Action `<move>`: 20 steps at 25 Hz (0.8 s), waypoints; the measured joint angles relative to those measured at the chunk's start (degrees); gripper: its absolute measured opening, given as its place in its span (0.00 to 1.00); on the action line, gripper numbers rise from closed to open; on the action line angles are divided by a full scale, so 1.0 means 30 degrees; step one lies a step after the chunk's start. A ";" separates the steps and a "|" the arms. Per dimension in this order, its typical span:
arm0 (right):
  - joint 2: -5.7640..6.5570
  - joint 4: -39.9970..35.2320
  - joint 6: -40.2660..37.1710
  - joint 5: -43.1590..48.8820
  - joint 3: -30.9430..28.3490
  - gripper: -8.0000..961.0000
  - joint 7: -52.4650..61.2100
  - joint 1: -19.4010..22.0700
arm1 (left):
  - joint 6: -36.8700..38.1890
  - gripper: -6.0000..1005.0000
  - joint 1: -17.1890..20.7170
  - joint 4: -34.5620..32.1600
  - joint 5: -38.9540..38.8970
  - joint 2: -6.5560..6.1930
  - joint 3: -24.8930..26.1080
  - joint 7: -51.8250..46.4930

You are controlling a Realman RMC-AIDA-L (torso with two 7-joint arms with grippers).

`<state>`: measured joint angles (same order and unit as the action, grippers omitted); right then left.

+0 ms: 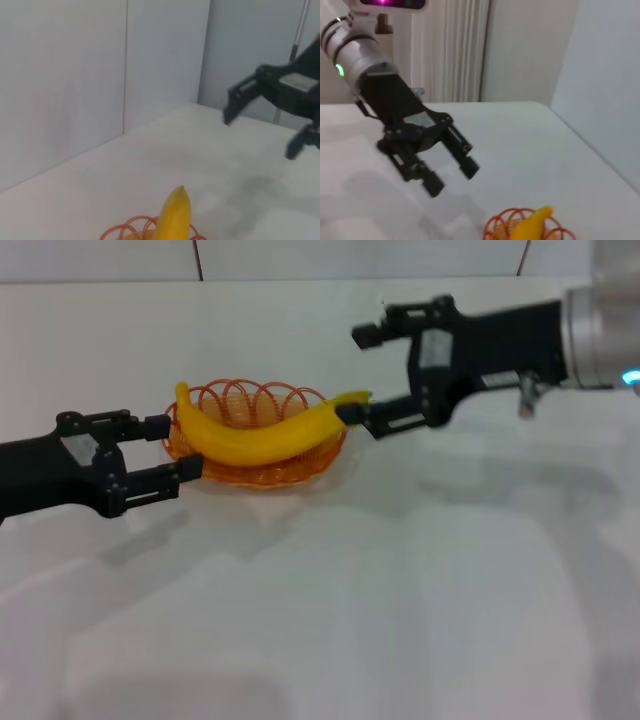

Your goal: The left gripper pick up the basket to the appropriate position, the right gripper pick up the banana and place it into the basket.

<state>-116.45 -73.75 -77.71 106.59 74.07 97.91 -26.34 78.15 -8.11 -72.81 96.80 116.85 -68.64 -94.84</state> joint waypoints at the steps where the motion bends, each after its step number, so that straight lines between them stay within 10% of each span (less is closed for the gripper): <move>1: 0.0001 0.0395 -0.0375 -0.0320 -0.0347 0.90 -0.0505 0.0159 | -0.0002 0.65 0.0031 0.0051 -0.0056 -0.0001 0.0016 0.0106; 9: 0.0084 0.5213 -0.2716 -0.1168 -0.4613 0.90 -0.3205 0.0267 | 0.0008 0.64 0.0467 0.0248 -0.0198 -0.0005 0.0655 0.0365; 20: 0.0115 0.7100 -0.2435 -0.0400 -0.4912 0.90 -0.3670 0.0242 | 0.1142 0.64 0.1647 0.0089 -0.0058 -0.0031 0.2741 0.2001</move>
<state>-116.11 -52.45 -85.02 105.39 59.34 86.90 -25.62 81.57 -3.17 -72.54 96.63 116.76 -60.42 -88.83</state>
